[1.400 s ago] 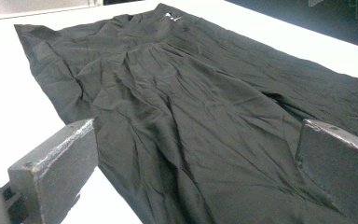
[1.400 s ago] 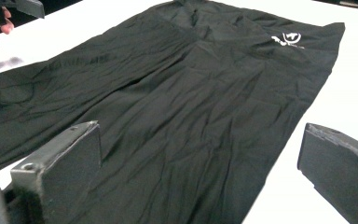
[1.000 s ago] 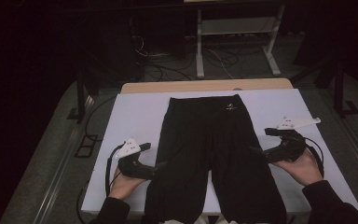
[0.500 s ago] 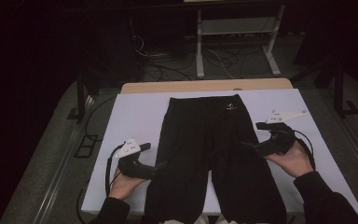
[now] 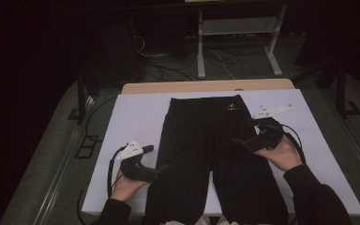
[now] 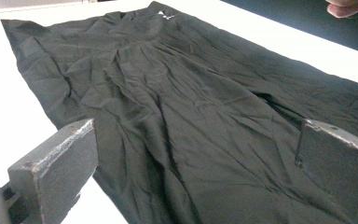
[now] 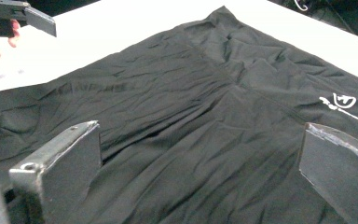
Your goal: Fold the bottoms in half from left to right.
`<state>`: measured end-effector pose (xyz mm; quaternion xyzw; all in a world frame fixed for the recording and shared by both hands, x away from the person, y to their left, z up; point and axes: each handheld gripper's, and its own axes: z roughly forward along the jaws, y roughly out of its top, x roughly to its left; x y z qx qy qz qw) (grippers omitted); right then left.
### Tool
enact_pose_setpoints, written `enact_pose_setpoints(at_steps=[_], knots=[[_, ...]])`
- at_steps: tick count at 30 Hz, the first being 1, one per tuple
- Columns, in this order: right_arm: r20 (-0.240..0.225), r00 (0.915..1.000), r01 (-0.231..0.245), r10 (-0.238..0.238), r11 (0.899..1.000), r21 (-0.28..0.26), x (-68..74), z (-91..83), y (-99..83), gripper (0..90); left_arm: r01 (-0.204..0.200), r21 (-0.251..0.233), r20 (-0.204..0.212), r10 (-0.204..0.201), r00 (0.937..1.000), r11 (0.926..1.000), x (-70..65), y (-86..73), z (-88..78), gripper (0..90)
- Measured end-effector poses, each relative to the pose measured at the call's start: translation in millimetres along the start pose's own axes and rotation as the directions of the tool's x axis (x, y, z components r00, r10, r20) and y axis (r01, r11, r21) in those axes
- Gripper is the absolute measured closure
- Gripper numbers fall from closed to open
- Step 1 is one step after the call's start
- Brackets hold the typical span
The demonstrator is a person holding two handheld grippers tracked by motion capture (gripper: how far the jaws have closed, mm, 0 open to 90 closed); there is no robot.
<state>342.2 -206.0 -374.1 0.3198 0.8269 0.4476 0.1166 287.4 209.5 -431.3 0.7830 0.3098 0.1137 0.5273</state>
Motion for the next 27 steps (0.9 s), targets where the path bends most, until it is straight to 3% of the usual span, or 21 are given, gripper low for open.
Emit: enact_pose_setpoints(at_steps=[11, 19, 27], knots=[[-0.017, 0.9998, 0.015, -0.014, 1.000, 0.021, 4.2, 20.6, 12.9, 0.0, 0.002, -0.011, 0.004, -0.002, 1.0000, 0.9999, 0.9, 0.2, -1.1, 0.0], [-0.027, 0.9996, 0.009, -0.009, 1.000, 0.010, 4.6, 36.3, 24.6, 0.0, 0.032, -0.052, 0.013, -0.031, 0.9994, 0.9982, 3.5, 0.9, -5.1, 0.0], [-0.022, 0.9997, 0.011, -0.010, 1.000, 0.023, 3.2, 48.2, 35.6, 0.0, 0.038, -0.055, 0.015, -0.037, 0.9992, 0.9978, 4.1, 0.8, -4.9, 0.0]])
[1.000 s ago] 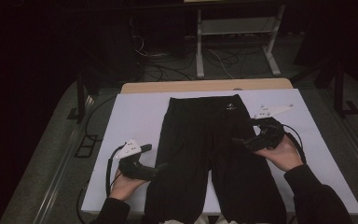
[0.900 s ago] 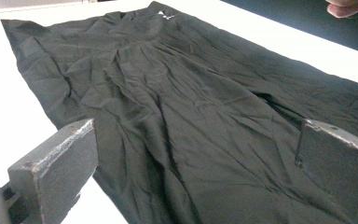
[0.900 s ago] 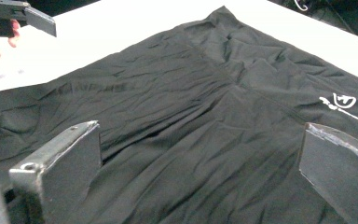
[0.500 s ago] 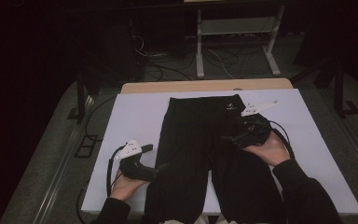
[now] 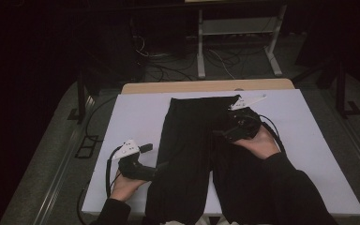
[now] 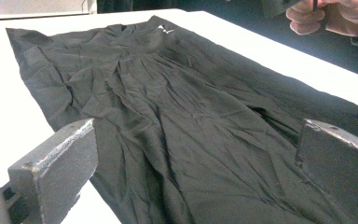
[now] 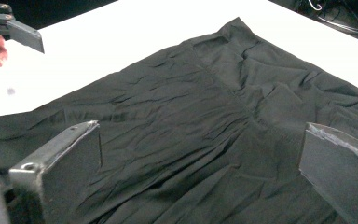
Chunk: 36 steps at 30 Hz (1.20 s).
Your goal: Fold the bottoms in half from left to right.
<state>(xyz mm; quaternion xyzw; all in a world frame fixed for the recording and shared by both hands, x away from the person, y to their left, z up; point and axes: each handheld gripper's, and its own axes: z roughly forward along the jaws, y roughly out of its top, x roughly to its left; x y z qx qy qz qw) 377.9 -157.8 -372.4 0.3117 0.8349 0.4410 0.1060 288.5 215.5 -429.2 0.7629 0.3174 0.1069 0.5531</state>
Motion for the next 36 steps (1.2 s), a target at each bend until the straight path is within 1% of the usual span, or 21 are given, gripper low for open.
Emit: enact_pose_setpoints(at_steps=[6, 10, 13, 17, 18, 28, 36], knots=[[-0.003, 1.0000, 0.006, -0.006, 1.000, 0.007, -1.3, 7.4, 8.1, 0.0, 0.001, 0.001, 0.001, -0.001, 1.0000, 1.0000, 0.1, 0.0, 0.0, 0.0], [-0.013, 0.9998, 0.013, -0.013, 1.000, 0.009, -3.7, 15.5, 16.4, 0.0, 0.002, 0.000, -0.001, -0.002, 1.0000, 1.0000, 0.1, 0.1, -0.3, 0.0], [-0.017, 0.9999, 0.004, -0.004, 1.000, 0.002, -5.5, 19.9, 20.4, 0.0, 0.003, -0.001, 0.000, -0.003, 1.0000, 1.0000, 0.4, 0.1, -0.3, 0.0], [-0.017, 0.9998, 0.005, -0.005, 1.000, 0.011, -6.8, 25.0, 23.4, 0.0, 0.002, -0.002, 0.001, -0.002, 1.0000, 1.0000, 0.1, 0.1, -0.3, 0.0], [-0.017, 0.9999, 0.005, -0.004, 1.000, 0.016, -7.9, 29.1, 25.3, 0.0, 0.000, -0.001, 0.001, 0.000, 1.0000, 1.0000, 0.1, 0.1, -0.2, 0.0], [-0.022, 0.9997, -0.008, 0.008, 1.000, 0.018, -13.0, 47.5, 36.0, 0.0, -0.002, 0.001, 0.000, 0.002, 1.0000, 1.0000, -0.1, 0.0, -0.2, 0.0], [-0.016, 0.9999, -0.004, 0.004, 1.000, 0.028, -15.6, 61.3, 44.1, 0.0, -0.004, 0.002, 0.002, 0.004, 1.0000, 1.0000, -0.3, 0.0, 0.0, 0.0]])
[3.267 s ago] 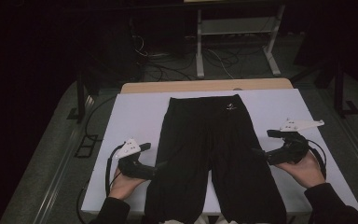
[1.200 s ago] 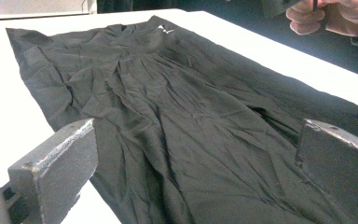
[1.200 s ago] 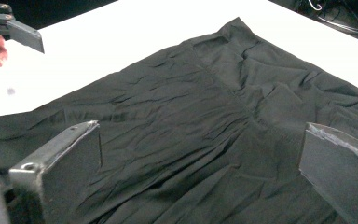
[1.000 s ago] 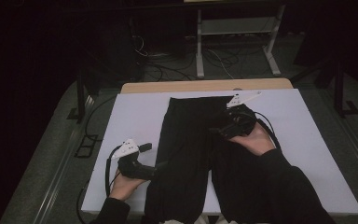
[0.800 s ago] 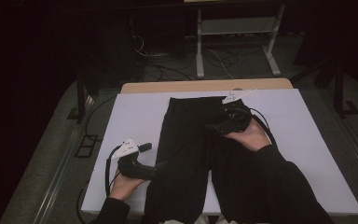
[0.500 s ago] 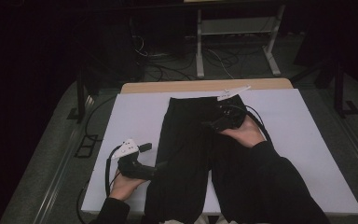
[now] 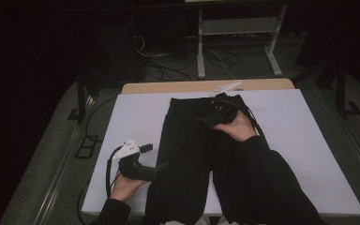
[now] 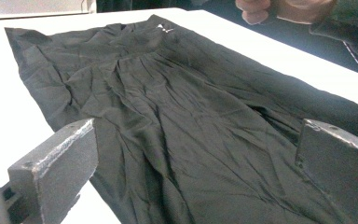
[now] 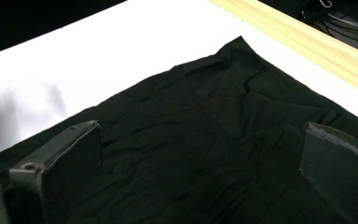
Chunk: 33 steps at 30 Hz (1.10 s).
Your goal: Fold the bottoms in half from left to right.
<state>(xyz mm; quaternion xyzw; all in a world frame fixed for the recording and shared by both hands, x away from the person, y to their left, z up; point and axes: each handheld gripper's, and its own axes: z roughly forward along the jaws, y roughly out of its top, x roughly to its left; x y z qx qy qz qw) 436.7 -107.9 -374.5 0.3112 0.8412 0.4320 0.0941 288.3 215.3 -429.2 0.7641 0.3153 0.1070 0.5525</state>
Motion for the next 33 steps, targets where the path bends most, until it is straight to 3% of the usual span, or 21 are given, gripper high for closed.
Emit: enact_pose_setpoints(at_steps=[33], knots=[[0.021, 0.9998, -0.005, 0.004, 0.999, 0.039, -6.2, 40.9, 39.1, 0.0, 0.016, -0.024, 0.001, -0.016, 0.9999, 0.9996, 1.1, 0.8, -2.7, 0.0]])
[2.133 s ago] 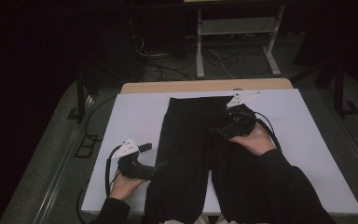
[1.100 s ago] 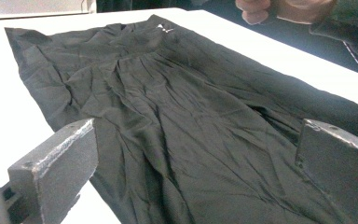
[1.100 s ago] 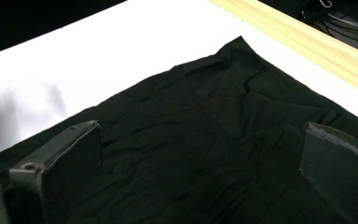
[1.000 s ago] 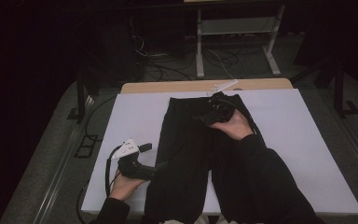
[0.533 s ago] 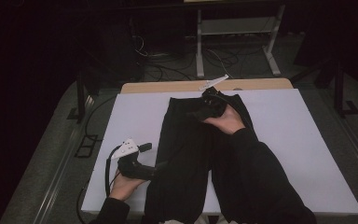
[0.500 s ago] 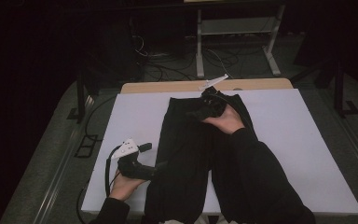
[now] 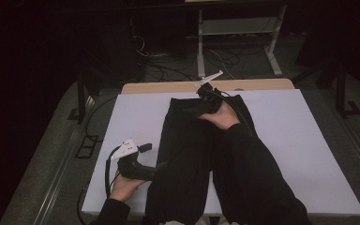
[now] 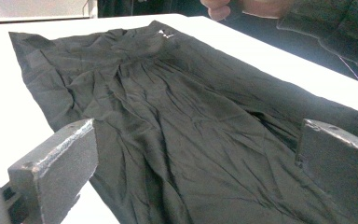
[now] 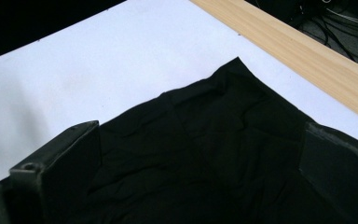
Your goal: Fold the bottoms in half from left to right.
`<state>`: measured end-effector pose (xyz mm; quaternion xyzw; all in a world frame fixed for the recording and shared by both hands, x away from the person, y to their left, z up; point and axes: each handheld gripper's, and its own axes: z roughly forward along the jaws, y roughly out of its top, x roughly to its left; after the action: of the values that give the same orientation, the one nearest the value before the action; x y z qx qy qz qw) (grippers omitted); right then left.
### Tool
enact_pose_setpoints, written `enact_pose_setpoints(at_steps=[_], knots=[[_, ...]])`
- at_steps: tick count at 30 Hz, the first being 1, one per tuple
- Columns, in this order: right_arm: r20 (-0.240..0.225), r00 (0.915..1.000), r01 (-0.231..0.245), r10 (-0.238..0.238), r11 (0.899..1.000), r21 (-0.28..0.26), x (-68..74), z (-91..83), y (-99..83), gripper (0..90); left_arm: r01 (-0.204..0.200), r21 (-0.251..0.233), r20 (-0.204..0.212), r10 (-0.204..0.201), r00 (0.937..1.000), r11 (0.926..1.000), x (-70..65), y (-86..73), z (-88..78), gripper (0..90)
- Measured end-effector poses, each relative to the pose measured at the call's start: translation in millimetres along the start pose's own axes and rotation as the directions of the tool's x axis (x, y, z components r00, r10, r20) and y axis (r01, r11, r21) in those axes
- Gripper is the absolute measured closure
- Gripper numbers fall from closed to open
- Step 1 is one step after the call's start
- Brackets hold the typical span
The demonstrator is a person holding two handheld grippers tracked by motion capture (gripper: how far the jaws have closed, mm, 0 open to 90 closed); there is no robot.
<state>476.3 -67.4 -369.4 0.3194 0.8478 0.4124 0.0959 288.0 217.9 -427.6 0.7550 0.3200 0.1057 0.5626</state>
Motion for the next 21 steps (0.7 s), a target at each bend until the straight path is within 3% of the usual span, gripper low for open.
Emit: enact_pose_setpoints(at_steps=[10, 21], knots=[[0.000, 1.0000, -0.005, 0.005, 1.000, -0.005, -4.1, 19.6, 15.7, 0.0, 0.008, -0.012, -0.009, -0.008, 0.9999, 0.9999, 2.1, 0.7, -1.1, 0.0], [0.039, 0.9990, -0.021, 0.022, 1.000, -0.002, -9.1, 44.6, 23.4, 0.0, 0.018, -0.024, -0.002, -0.018, 0.9998, 0.9996, 2.0, 0.6, -3.2, 0.0]])
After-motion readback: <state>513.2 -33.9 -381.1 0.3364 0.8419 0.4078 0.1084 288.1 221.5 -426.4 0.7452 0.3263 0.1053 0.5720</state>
